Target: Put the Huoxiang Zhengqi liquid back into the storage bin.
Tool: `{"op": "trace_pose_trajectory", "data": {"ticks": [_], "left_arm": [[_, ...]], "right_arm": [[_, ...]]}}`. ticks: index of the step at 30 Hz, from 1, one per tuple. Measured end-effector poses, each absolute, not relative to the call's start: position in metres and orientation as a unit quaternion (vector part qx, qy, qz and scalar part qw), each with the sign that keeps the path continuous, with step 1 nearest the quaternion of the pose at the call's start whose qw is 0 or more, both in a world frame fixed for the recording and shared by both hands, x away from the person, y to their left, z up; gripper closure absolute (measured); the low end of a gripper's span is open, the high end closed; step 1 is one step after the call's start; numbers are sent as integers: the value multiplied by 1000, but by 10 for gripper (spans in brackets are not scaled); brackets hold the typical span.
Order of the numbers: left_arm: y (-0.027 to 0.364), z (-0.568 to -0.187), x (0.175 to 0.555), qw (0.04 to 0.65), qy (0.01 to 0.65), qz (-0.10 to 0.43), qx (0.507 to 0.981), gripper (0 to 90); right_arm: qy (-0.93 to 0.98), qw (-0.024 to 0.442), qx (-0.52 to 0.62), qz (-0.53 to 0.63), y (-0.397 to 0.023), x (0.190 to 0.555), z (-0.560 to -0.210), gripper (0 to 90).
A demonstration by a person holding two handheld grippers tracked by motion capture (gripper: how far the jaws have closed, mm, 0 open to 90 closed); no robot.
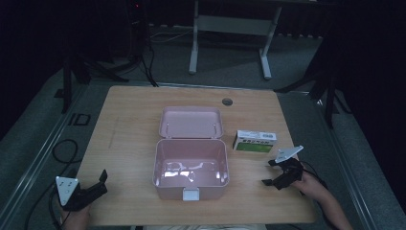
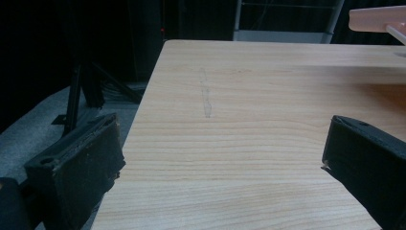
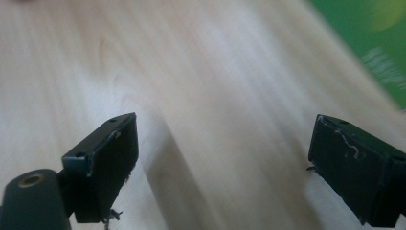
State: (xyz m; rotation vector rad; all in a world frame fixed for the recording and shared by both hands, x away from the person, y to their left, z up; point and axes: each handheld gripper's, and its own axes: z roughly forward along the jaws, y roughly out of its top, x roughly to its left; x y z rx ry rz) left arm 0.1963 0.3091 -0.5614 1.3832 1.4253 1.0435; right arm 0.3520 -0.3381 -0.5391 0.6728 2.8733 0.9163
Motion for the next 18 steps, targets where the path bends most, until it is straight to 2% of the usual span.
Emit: {"op": "trace_pose_trajectory", "data": {"ticks": [3,5,11,18], "left_arm": [[309,-561,196,435,572,416,557,4],[309,-561,196,433,571,415,561,4],[307,-561,197,431,568,416,565,4],[307,-561,197,431,565,412,570,4]], "right_arm": [[938,7,211,276,-335,353,-536,97],[945,26,191,263,-332,351,-533,97],[957,-3,179,226,-324,355,-526,97],[973,4,154,174,-311,360,-514,97]]}}
